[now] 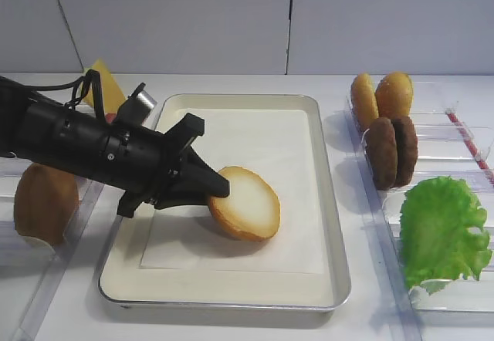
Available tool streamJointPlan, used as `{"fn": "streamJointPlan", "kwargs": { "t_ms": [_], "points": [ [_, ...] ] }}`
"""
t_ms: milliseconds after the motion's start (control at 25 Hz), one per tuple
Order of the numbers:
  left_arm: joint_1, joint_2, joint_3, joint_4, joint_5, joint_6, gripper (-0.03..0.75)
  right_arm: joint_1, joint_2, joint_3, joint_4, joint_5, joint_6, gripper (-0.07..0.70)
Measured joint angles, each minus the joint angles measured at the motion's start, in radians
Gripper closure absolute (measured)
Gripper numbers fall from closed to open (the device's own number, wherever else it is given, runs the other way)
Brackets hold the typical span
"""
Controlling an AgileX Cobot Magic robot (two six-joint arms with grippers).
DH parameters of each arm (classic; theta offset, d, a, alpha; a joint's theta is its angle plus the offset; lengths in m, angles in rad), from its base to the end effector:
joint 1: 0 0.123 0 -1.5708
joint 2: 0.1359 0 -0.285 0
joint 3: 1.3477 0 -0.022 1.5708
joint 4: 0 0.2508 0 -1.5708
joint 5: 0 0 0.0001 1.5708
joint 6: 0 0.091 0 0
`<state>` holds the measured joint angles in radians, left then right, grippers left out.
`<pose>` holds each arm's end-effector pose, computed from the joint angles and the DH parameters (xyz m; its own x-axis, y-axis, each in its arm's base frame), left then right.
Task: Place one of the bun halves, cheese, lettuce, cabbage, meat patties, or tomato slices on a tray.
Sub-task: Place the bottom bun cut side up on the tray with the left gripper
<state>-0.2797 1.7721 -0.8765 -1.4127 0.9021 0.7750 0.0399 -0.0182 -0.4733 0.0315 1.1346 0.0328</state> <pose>0.2825 -0.1546 0.1773 -0.9912 -0.0558 -0.1200 0.0708 0.5424 -0.8371 -0.0080 0.0023 0.2640 -0.5295 0.0250 -0.8479 -0.0397 0.9977 0.0542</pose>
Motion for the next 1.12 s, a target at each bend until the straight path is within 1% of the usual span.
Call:
{"fn": "streamJointPlan", "kwargs": {
  "t_ms": [200, 360, 440, 680, 760, 840, 960, 1120],
  "points": [
    [0.000, 0.000, 0.000, 0.000, -0.002, 0.004, 0.569, 0.000, 0.000, 0.000, 0.000, 0.000, 0.000, 0.659],
    [0.000, 0.000, 0.000, 0.000, -0.002, 0.004, 0.523, 0.000, 0.000, 0.000, 0.000, 0.000, 0.000, 0.659],
    [0.000, 0.000, 0.000, 0.000, -0.002, 0.000, 0.477, 0.000, 0.000, 0.000, 0.000, 0.000, 0.000, 0.659],
    [0.000, 0.000, -0.002, 0.003, -0.002, -0.002, 0.296, 0.000, 0.000, 0.000, 0.000, 0.000, 0.002, 0.659],
    [0.000, 0.000, -0.011, 0.008, 0.006, -0.005, 0.261, 0.000, 0.000, 0.000, 0.000, 0.000, 0.002, 0.659],
    [0.000, 0.000, -0.031, 0.010, 0.017, -0.014, 0.248, 0.000, 0.000, 0.000, 0.000, 0.000, 0.002, 0.659],
    [0.000, 0.000, -0.060, 0.039, 0.030, -0.058, 0.243, 0.000, 0.000, 0.000, 0.000, 0.000, 0.002, 0.659],
    [0.000, 0.000, -0.099, 0.164, 0.047, -0.166, 0.241, 0.000, 0.000, 0.000, 0.000, 0.000, 0.002, 0.659]
  ]
}}
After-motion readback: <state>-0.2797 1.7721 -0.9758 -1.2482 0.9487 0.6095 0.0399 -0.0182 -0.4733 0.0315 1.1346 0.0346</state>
